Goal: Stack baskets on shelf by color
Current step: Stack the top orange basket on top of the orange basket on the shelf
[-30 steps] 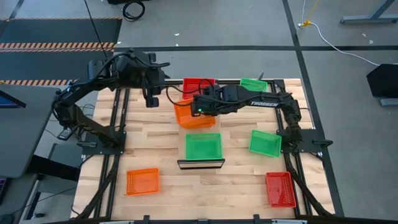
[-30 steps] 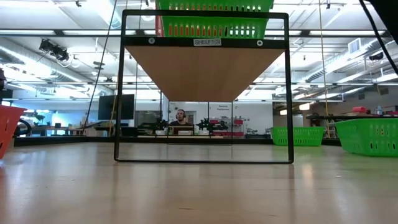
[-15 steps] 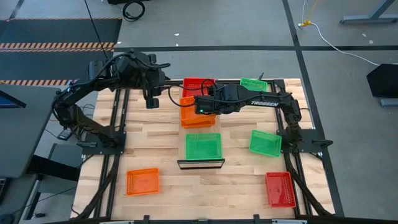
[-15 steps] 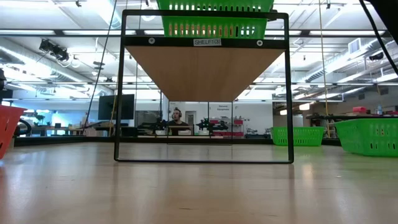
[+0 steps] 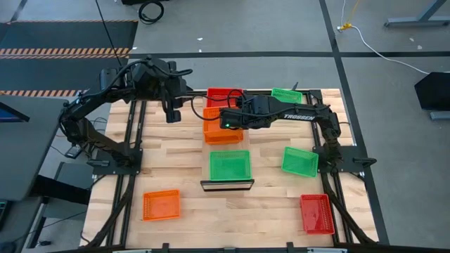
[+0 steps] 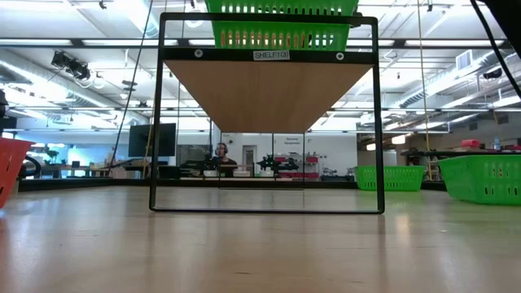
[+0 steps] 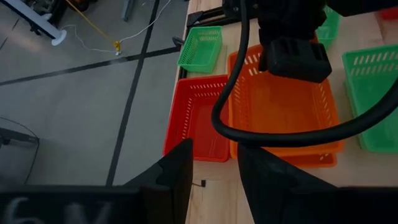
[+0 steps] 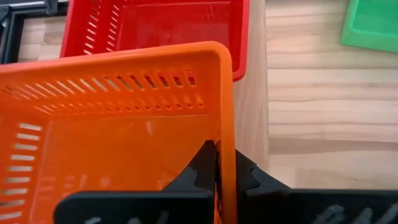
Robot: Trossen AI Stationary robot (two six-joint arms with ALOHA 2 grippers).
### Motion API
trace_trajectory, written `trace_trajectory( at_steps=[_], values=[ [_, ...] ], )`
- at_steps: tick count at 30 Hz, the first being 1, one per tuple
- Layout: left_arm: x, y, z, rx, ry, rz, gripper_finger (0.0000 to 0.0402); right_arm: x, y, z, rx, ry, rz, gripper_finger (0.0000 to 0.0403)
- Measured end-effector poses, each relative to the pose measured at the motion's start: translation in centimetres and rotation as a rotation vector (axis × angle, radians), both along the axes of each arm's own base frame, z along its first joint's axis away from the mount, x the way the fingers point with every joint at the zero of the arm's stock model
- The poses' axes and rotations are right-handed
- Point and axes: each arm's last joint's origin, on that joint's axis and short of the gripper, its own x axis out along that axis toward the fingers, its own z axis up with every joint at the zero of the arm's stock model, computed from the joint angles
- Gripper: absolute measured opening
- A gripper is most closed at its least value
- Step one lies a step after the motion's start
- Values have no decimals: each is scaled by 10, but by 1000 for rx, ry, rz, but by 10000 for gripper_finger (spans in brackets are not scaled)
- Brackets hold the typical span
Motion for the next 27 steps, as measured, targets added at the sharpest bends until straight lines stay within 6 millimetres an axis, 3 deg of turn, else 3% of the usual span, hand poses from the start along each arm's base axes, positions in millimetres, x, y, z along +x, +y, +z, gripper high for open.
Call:
trace_trajectory(
  at_steps=[19,27],
  values=[
    [0,0,0,-15,-8,13,132,1,0,0,19,-18,4,80],
    [0,0,0,-16,-9,12,132,1,1,0,19,-18,7,89]
  ],
)
